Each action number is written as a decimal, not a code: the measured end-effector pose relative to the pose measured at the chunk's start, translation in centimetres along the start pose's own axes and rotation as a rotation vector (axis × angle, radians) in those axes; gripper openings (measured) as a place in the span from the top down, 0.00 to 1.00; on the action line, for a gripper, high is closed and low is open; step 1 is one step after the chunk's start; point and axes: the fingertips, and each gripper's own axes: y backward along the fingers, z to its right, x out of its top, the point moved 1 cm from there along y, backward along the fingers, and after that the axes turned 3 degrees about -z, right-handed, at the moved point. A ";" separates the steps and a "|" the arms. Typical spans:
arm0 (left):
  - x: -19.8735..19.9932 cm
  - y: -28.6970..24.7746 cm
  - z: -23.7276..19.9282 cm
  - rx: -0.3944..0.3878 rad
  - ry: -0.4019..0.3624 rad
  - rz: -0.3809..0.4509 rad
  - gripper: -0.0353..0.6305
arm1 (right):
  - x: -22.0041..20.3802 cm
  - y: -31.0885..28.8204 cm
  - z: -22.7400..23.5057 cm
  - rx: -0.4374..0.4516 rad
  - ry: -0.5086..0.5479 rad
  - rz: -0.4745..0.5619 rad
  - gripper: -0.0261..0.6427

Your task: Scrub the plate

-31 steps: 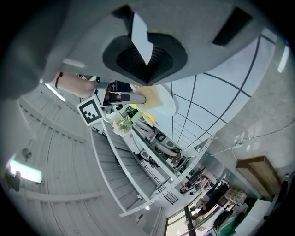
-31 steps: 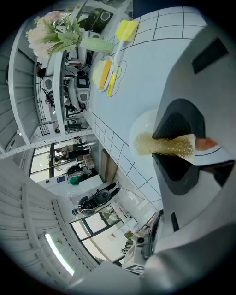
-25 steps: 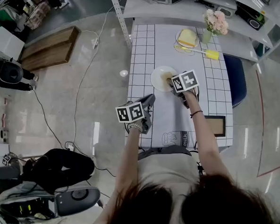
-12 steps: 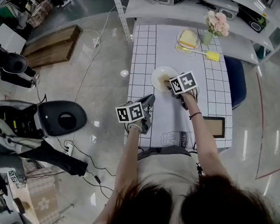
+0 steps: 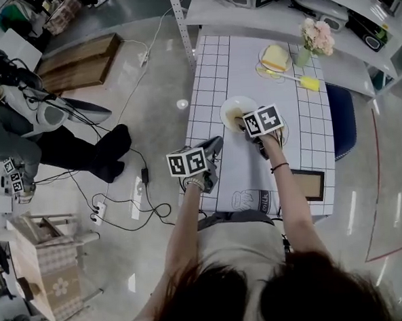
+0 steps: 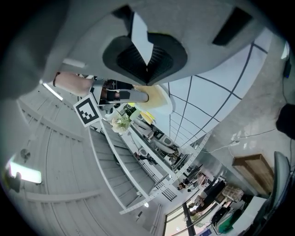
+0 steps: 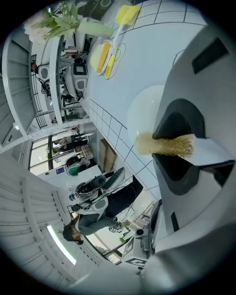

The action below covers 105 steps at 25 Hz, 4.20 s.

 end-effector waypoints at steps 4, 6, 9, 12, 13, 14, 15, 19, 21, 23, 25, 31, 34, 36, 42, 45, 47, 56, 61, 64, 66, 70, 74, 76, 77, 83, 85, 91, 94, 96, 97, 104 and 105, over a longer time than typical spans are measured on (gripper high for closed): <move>-0.1 0.1 -0.2 0.003 0.004 0.006 0.93 | 0.1 -0.2 -0.2 0.008 -0.001 0.007 0.85; 0.0 0.2 -0.2 0.007 0.003 0.008 0.93 | 0.2 -0.3 -0.3 0.011 -0.001 0.010 0.85; 0.1 0.4 -0.1 0.010 0.001 0.011 0.93 | 0.3 -0.4 -0.6 0.011 0.001 0.014 0.85; 0.1 0.5 -0.3 0.016 -0.004 0.015 0.93 | 0.4 -0.6 -0.7 0.015 -0.002 0.021 0.85; 0.2 0.6 -0.3 0.018 -0.006 0.016 0.93 | 0.5 -0.6 -0.8 0.016 -0.004 0.024 0.85; 0.3 0.6 -0.3 0.020 -0.007 0.018 0.93 | 0.5 -0.7 -0.8 0.016 -0.005 0.027 0.85; 0.3 0.7 -0.3 0.022 -0.008 0.021 0.93 | 0.6 -0.7 -0.8 0.016 -0.004 0.030 0.85; 0.6 1.0 -0.3 0.032 -0.021 0.027 0.93 | 1.0 -1.0 -1.1 0.010 0.011 0.051 0.85; 0.6 1.0 -0.3 0.030 -0.035 0.026 0.93 | 1.1 -1.0 -1.2 0.007 0.013 0.063 0.85; 0.6 0.9 0.1 0.020 -0.049 0.021 0.93 | 1.2 -1.0 -1.2 0.003 0.012 0.078 0.85; 0.5 0.8 0.2 0.017 -0.066 0.012 0.93 | 1.3 -1.1 -1.1 -0.002 0.008 0.090 0.85; 0.5 0.6 0.3 0.019 -0.084 0.005 0.93 | 1.2 -1.0 -1.0 0.001 -0.007 0.098 0.85; 0.9 0.7 0.3 0.033 -0.117 0.015 0.93 | 1.1 -0.9 -1.1 0.006 -0.011 0.119 0.85; 1.2 0.7 0.5 0.044 -0.156 0.023 0.93 | 1.1 -0.6 -1.2 0.017 -0.002 0.149 0.85; 2.0 0.6 1.2 0.042 -0.210 0.058 0.93 | 1.0 0.5 -2.0 0.059 0.029 0.258 0.85; 1.9 0.4 1.5 0.038 -0.225 0.055 0.93 | 1.0 1.2 -2.1 0.067 0.034 0.306 0.85; 2.0 0.5 1.7 0.037 -0.231 0.057 0.93 | 1.1 1.8 -2.2 0.073 0.039 0.331 0.85; 2.3 0.9 2.4 0.033 -0.261 0.086 0.93 | 0.7 3.5 -3.1 0.106 0.068 0.417 0.85; 2.3 1.3 2.6 0.034 -0.273 0.101 0.93 | 0.5 4.3 -3.8 0.115 0.080 0.458 0.85; 2.3 1.5 3.0 0.032 -0.283 0.111 0.93 | 0.6 4.9 -4.1 0.121 0.087 0.485 0.85; 2.3 1.5 3.2 0.028 -0.289 0.117 0.93 | 0.6 5.4 -4.3 0.124 0.089 0.502 0.85; 2.4 1.7 3.7 0.016 -0.297 0.129 0.93 | 0.7 6.5 -4.9 0.133 0.087 0.544 0.85; 2.6 1.9 4.2 0.011 -0.314 0.143 0.93 | 0.9 7.7 -5.3 0.141 0.091 0.585 0.85; 2.8 2.2 4.5 0.013 -0.333 0.157 0.93 | 1.0 8.3 -5.5 0.141 0.093 0.603 0.85; 2.9 2.4 4.7 0.015 -0.346 0.166 0.93 | 1.0 8.6 -5.5 0.142 0.094 0.612 0.85; 3.6 3.3 5.8 0.014 -0.412 0.199 0.93 | 1.1 10.2 -5.8 0.145 0.097 0.658 0.85; 3.9 3.6 6.3 0.011 -0.427 0.210 0.93 | 1.2 10.8 -6.0 0.154 0.095 0.674 0.85; 4.5 3.8 7.6 -0.003 -0.491 0.221 0.93 | 1.6 11.8 -6.5 0.166 0.100 0.708 0.85; 4.7 3.9 7.8 -0.005 -0.503 0.225 0.93 | 1.7 12.2 -6.7 0.167 0.106 0.718 0.85; 4.8 4.1 8.0 -0.005 -0.505 0.231 0.93 | 1.8 12.4 -6.8 0.165 0.111 0.721 0.85; 4.9 4.1 8.0 -0.004 -0.507 0.232 0.93 | 1.8 12.5 -6.8 0.164 0.112 0.722 0.85; 5.0 4.4 7.9 -0.002 -0.510 0.245 0.93 | 1.9 12.6 -7.1 0.174 0.128 0.728 0.85; 5.0 4.4 7.8 -0.003 -0.510 0.247 0.93 | 1.9 12.6 -7.2 0.175 0.130 0.729 0.85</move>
